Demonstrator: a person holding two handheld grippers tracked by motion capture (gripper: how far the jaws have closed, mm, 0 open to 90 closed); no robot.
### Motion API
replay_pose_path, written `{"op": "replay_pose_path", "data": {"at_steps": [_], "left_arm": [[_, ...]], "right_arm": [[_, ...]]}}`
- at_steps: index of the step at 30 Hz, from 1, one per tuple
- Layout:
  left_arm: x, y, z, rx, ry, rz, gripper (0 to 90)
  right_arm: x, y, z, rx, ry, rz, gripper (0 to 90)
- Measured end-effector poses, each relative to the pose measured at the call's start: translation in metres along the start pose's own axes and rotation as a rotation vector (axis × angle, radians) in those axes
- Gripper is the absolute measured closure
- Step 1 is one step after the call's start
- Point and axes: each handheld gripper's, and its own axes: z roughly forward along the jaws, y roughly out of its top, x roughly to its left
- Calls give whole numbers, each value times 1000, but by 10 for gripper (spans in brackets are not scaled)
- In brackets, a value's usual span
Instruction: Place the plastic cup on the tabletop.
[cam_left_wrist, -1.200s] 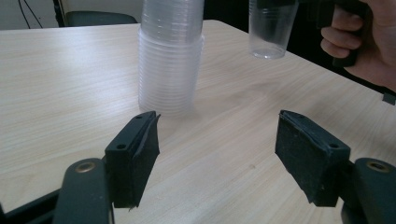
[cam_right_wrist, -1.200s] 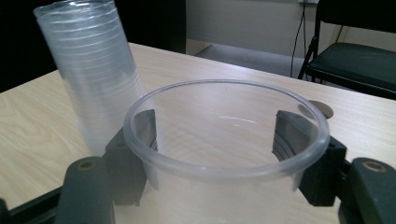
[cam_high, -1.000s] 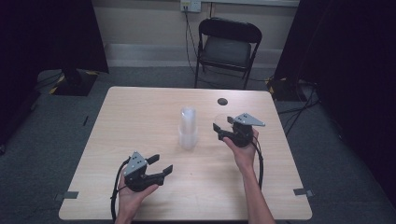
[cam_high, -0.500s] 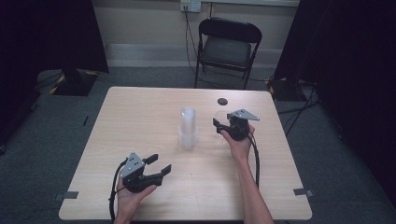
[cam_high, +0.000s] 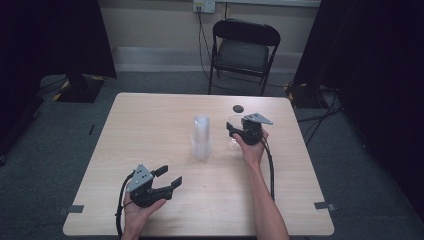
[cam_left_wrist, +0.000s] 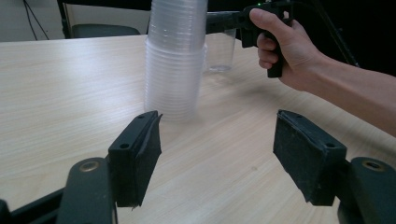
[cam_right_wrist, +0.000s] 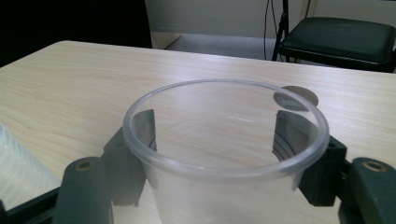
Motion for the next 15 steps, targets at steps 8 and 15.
{"op": "replay_pose_path", "data": {"at_steps": [8, 15], "left_arm": [[4, 0, -1, -7, 7, -25, 320], [-1, 1, 0, -1, -7, 3, 314]], "right_arm": [[-6, -13, 2, 12, 1, 13, 299], [0, -18, -7, 10, -1, -28, 299]]}}
